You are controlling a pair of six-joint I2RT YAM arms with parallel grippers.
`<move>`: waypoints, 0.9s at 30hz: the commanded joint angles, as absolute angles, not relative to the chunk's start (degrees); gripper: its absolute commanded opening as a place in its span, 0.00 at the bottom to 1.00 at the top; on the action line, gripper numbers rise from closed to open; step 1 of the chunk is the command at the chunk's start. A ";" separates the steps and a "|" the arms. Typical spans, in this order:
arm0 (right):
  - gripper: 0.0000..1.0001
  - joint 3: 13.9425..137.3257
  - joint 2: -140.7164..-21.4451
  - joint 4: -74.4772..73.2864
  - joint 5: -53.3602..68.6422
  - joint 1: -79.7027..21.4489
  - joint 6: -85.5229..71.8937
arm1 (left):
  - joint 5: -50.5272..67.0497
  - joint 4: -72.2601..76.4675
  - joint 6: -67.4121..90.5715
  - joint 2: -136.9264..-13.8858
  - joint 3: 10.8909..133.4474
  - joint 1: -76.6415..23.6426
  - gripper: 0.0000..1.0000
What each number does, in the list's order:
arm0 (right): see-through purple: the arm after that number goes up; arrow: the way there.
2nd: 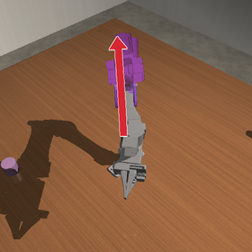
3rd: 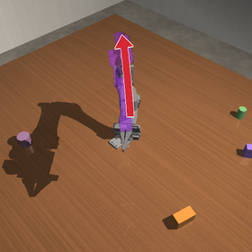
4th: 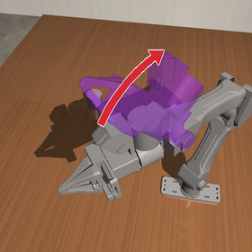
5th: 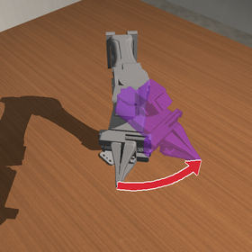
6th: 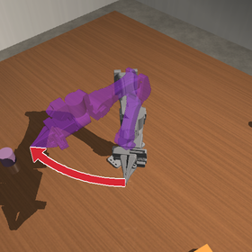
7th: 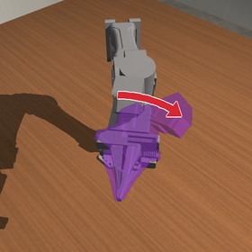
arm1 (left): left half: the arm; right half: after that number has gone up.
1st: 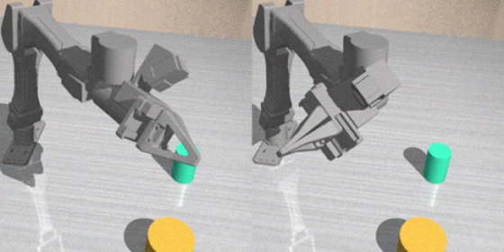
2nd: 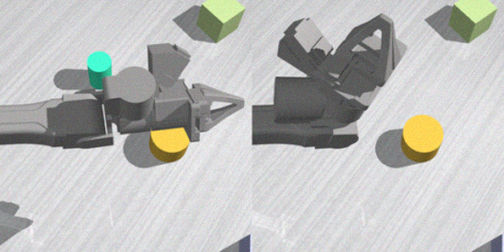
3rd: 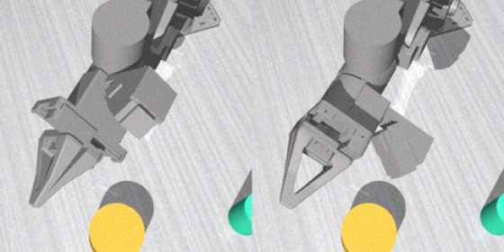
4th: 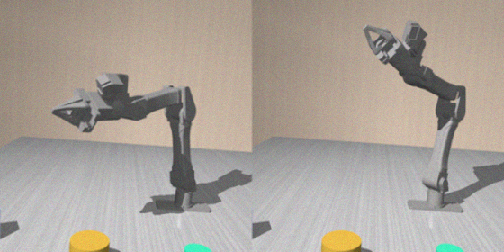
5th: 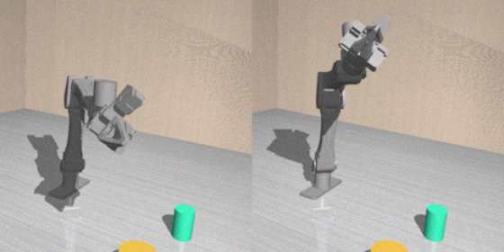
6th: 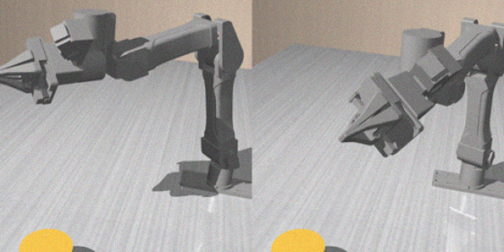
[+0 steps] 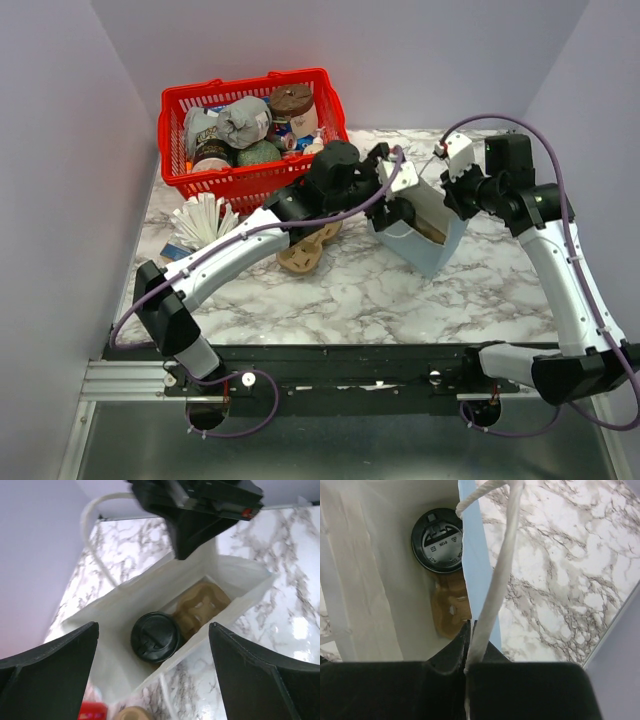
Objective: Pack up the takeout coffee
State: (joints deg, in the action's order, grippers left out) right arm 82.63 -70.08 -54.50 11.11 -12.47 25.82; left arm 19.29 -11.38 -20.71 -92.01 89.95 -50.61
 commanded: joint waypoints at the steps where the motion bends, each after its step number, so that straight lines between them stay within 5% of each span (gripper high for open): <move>1: 0.19 86.04 -72.68 -54.93 9.75 -10.46 26.28 | 15.20 -10.89 -14.95 -88.86 94.56 -47.47 0.99; 2: 0.35 86.74 -73.12 -54.76 9.58 -10.11 26.28 | 15.03 -12.38 -14.85 -88.34 95.09 -46.42 0.99; 5: 0.57 87.89 -74.35 -54.14 8.70 -9.76 25.58 | 14.50 -15.19 -15.03 -86.67 96.50 -44.83 0.99; 11: 0.82 92.80 -75.15 -53.53 6.68 -8.88 24.35 | 11.87 -24.41 -18.19 -81.66 96.68 -39.38 0.99; 20: 0.87 102.65 -73.13 -52.74 8.96 -8.61 23.46 | 13.88 -42.59 -19.86 -72.26 94.74 -25.77 0.99; 27: 0.87 101.26 -69.87 -50.97 23.42 -8.61 24.78 | 10.13 -54.75 -18.37 -66.36 90.89 -23.03 0.96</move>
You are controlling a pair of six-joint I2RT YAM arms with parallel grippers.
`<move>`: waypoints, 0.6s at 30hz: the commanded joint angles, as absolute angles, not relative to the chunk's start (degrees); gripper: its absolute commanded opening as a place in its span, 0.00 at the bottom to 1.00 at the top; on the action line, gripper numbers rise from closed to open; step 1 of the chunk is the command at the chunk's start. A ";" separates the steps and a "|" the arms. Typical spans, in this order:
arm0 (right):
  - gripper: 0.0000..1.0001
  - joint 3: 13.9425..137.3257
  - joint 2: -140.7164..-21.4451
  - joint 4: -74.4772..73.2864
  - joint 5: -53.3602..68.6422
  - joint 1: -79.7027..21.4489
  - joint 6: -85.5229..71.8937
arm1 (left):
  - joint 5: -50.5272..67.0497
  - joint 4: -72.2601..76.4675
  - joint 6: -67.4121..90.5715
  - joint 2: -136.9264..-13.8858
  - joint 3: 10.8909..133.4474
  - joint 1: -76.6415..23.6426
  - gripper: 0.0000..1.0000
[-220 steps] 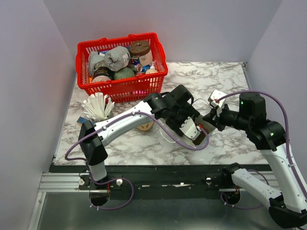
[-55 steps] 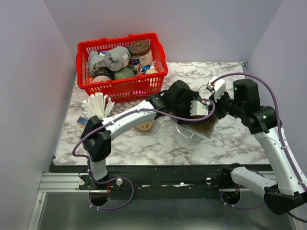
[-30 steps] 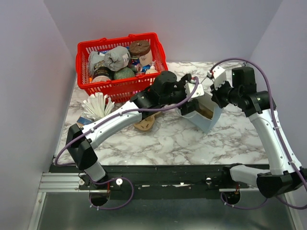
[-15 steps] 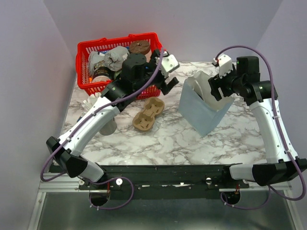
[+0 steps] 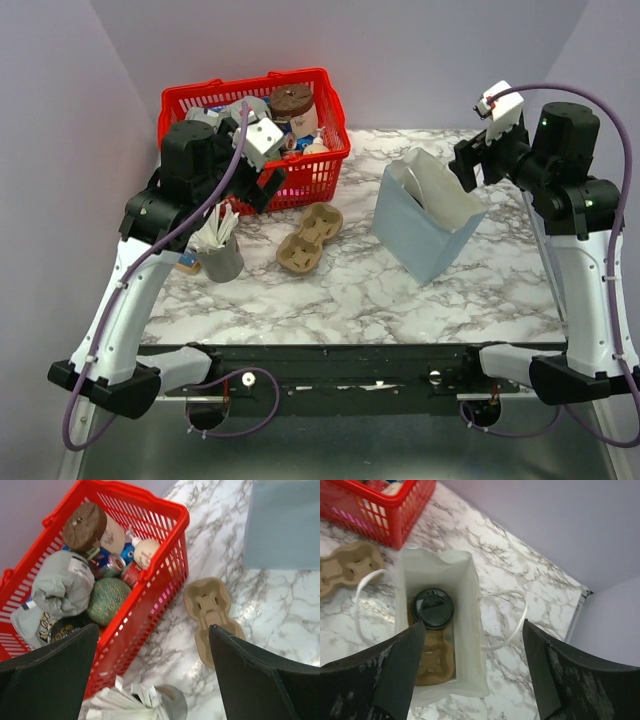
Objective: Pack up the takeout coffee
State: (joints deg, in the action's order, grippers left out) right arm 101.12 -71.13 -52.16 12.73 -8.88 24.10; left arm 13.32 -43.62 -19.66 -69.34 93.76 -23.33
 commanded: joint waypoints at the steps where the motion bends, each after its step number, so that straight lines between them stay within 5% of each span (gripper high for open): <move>1: 0.87 100.90 -69.44 -51.15 25.64 -8.61 25.39 | 8.45 -55.54 -18.20 -66.18 89.57 -22.94 0.93; 18: 0.86 97.82 -70.40 -51.76 36.48 -8.79 19.95 | 0.96 -64.86 -11.87 -83.49 97.29 -10.82 0.75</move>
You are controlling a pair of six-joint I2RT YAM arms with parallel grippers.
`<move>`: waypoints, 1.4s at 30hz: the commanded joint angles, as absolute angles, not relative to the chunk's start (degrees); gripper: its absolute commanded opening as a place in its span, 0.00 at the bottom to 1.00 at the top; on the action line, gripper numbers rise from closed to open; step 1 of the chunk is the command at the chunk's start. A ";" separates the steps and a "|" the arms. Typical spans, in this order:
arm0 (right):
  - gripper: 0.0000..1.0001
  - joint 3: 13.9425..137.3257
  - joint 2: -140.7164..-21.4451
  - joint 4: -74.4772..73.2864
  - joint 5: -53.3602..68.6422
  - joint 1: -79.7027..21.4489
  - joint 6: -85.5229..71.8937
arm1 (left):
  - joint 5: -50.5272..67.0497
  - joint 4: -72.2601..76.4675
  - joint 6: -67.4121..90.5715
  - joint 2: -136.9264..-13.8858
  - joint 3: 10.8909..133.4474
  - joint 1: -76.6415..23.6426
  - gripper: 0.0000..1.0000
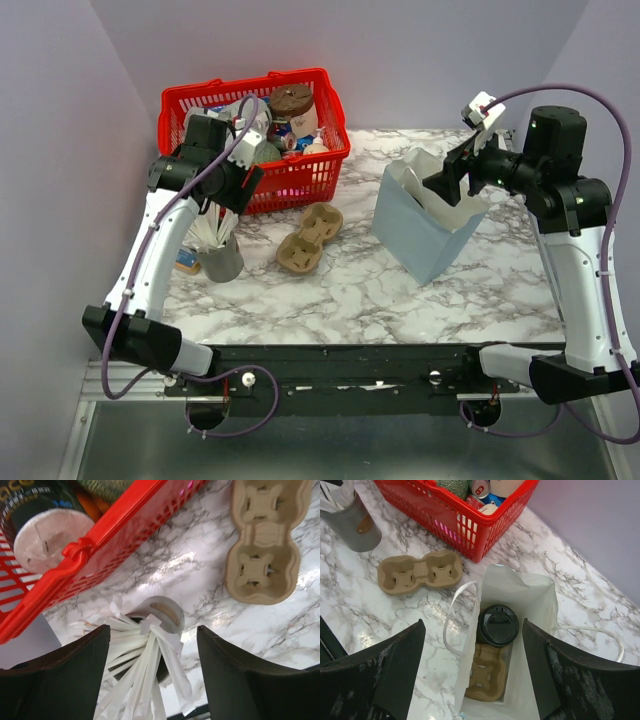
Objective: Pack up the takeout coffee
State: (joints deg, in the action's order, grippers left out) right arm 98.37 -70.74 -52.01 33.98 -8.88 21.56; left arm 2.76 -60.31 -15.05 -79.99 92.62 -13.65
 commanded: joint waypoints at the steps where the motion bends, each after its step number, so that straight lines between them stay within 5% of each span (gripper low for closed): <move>1: 0.86 97.82 -70.23 -51.85 36.39 -8.79 20.04 | 0.79 -65.04 -11.60 -84.11 97.90 -10.64 0.74; 25: 0.86 97.03 -70.22 -52.12 34.89 -8.96 21.18 | 6.24 -67.41 -12.92 -91.14 96.59 -7.47 0.42; 30: 0.86 97.21 -70.58 -52.12 34.63 -8.96 21.44 | 8.08 -67.85 -13.71 -92.20 97.82 -7.38 0.17; 32: 0.86 97.03 -70.58 -52.12 34.45 -8.96 21.45 | 8.88 -68.38 -13.89 -91.68 98.61 -7.30 0.00; 42: 0.86 97.99 -71.10 -51.59 31.56 -8.96 21.80 | 11.07 -74.35 -16.61 -86.75 115.03 -7.03 0.00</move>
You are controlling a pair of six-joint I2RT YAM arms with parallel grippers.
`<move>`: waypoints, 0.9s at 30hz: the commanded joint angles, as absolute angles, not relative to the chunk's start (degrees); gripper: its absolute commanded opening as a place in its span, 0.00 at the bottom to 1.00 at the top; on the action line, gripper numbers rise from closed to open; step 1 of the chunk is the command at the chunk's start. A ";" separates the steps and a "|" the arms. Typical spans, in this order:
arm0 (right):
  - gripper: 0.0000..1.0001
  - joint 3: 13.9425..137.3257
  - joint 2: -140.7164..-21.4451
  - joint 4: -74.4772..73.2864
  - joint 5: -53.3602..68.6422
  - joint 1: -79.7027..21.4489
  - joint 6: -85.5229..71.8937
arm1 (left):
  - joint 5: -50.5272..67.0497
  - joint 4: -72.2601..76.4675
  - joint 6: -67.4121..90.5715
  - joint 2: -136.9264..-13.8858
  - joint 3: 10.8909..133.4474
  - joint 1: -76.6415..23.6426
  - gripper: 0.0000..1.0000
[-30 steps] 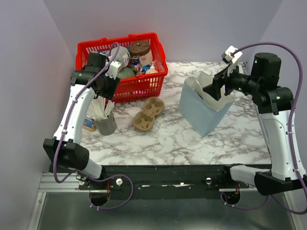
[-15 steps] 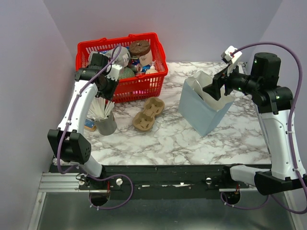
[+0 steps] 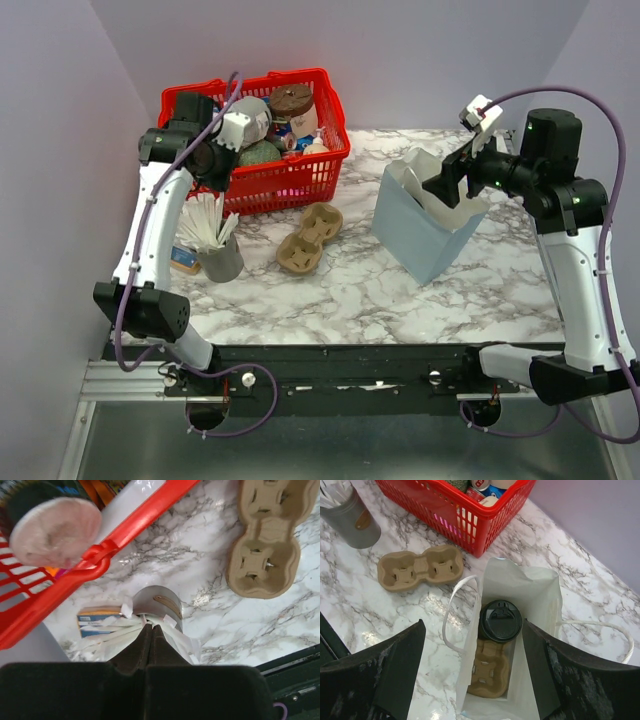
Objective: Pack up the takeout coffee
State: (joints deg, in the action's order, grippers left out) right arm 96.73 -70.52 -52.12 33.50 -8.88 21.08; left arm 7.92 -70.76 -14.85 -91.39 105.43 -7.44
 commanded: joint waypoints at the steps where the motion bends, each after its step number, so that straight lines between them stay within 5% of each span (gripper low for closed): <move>1: 0.86 98.09 -71.45 -51.59 31.12 -8.96 21.88 | 11.25 -74.44 -16.52 -86.57 116.79 -7.12 0.00; 10: 0.86 100.98 -71.72 -47.38 21.38 -8.88 18.29 | 38.08 -69.98 -14.60 -88.68 137.36 -8.35 0.00; 17: 0.87 101.87 -70.31 -39.47 2.14 -8.79 13.37 | 56.49 -33.58 12.00 -87.88 128.96 -10.71 0.00; 27: 0.91 102.48 -69.96 -36.91 -9.67 -8.26 12.30 | 55.82 -25.48 17.07 -103.09 136.57 -27.32 0.00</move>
State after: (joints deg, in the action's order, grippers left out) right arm 101.32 -71.07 -38.74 -3.62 -8.58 13.47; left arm 54.15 -28.36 15.44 -98.56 132.44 -21.76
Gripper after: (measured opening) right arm 0.911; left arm 0.007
